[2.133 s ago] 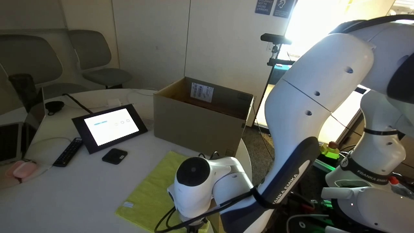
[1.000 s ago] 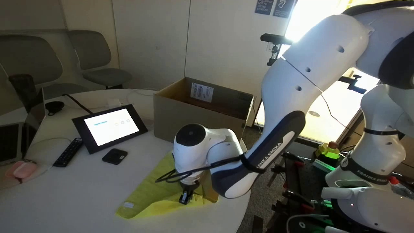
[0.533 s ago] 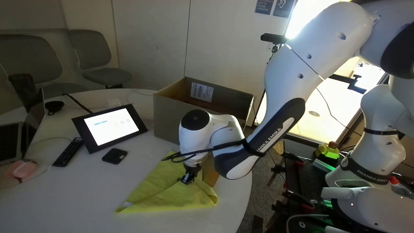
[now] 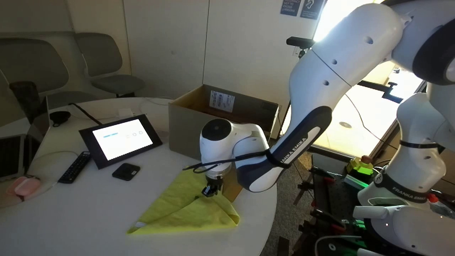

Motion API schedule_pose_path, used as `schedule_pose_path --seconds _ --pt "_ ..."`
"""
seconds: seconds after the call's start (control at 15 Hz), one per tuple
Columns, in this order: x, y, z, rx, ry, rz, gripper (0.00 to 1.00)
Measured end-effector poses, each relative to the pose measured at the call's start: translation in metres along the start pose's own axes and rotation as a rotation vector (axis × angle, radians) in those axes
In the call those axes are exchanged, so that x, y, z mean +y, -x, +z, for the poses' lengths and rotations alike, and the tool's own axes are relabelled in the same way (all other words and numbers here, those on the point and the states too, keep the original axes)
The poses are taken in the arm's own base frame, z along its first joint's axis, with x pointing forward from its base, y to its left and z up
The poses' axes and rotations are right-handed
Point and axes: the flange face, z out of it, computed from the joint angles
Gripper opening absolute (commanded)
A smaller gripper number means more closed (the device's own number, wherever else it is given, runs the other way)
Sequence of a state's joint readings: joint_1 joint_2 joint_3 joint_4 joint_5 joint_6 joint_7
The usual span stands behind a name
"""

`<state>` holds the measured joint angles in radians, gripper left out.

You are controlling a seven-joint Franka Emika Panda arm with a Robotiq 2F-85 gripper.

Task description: Pick up the marker and put it on the cloth and fold the cloth, then pick up the cloth and put it in the box

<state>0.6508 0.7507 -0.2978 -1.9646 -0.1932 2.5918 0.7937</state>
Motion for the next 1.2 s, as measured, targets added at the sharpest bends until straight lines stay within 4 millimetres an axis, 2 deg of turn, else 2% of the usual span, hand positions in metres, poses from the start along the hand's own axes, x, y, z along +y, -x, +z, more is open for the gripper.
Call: schedule_pose_path --seconds 0.07,0.2,0.67,0.93,1.2 --pt "-0.004 -0.002 -0.003 0.006 -0.008 0.003 0.42" --pt "-0.016 -0.007 -0.014 0.021 -0.034 0.0 0.44" --pt "-0.086 -0.025 -0.057 0.061 -0.159 -0.047 0.99" --pt "-0.126 -0.039 -0.065 0.029 -0.215 -0.063 1.0" --pt "-0.155 -0.053 -0.057 -0.022 -0.239 -0.067 0.99"
